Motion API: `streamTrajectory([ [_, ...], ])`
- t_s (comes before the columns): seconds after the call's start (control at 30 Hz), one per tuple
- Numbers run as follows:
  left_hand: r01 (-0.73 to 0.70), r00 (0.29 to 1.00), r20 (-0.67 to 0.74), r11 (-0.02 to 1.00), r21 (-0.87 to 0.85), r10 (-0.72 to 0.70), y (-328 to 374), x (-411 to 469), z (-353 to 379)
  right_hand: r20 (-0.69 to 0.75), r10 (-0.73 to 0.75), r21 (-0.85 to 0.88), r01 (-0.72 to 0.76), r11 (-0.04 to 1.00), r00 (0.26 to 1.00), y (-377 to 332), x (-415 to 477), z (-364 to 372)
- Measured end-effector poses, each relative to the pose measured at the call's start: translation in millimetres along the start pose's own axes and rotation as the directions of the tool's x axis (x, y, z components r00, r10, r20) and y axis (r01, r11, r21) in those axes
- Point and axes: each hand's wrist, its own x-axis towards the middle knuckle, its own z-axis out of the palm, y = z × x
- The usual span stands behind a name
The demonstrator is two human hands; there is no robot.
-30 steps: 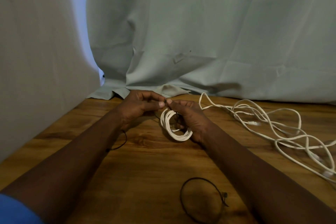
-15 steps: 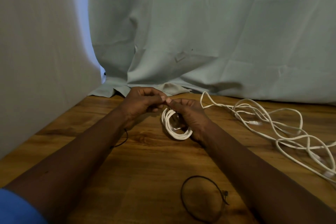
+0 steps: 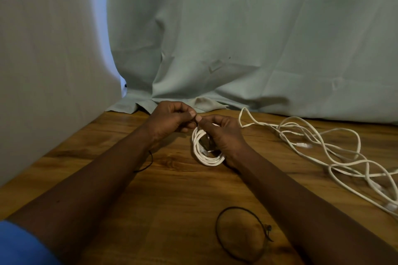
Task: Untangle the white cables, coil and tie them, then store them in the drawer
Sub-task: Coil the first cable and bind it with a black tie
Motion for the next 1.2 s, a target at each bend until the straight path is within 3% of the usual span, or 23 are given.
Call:
streamTrajectory([
  [0.3,0.012,0.999,0.032,0.998,0.067,-0.014,9,-3,2,0.081,0.084,0.079,-0.091,0.993,0.993,-7,-2,0],
  [0.4,0.001,0.990,-0.138,0.994,-0.105,-0.015,17,1,2,0.062,0.119,0.051,-0.122,0.991,0.991,-6,1,-2],
  [0.53,-0.045,0.916,-0.388,0.934,-0.354,-0.103,25,6,-20,0.094,0.121,0.004,-0.121,0.993,0.988,-6,1,-2],
  [0.73,-0.102,0.789,-0.573,0.871,-0.480,-0.224,15,13,-44,0.124,0.095,-0.029,-0.092,0.995,0.988,-9,-3,-2],
  [0.93,-0.097,0.795,-0.551,0.843,-0.529,-0.255,15,18,-40,0.196,0.084,-0.056,-0.075,0.996,0.977,-12,-7,-6],
  [1.2,-0.108,0.748,-0.589,0.820,-0.562,-0.306,9,23,-48,0.242,0.063,-0.073,-0.046,0.996,0.968,-14,-13,-2],
])
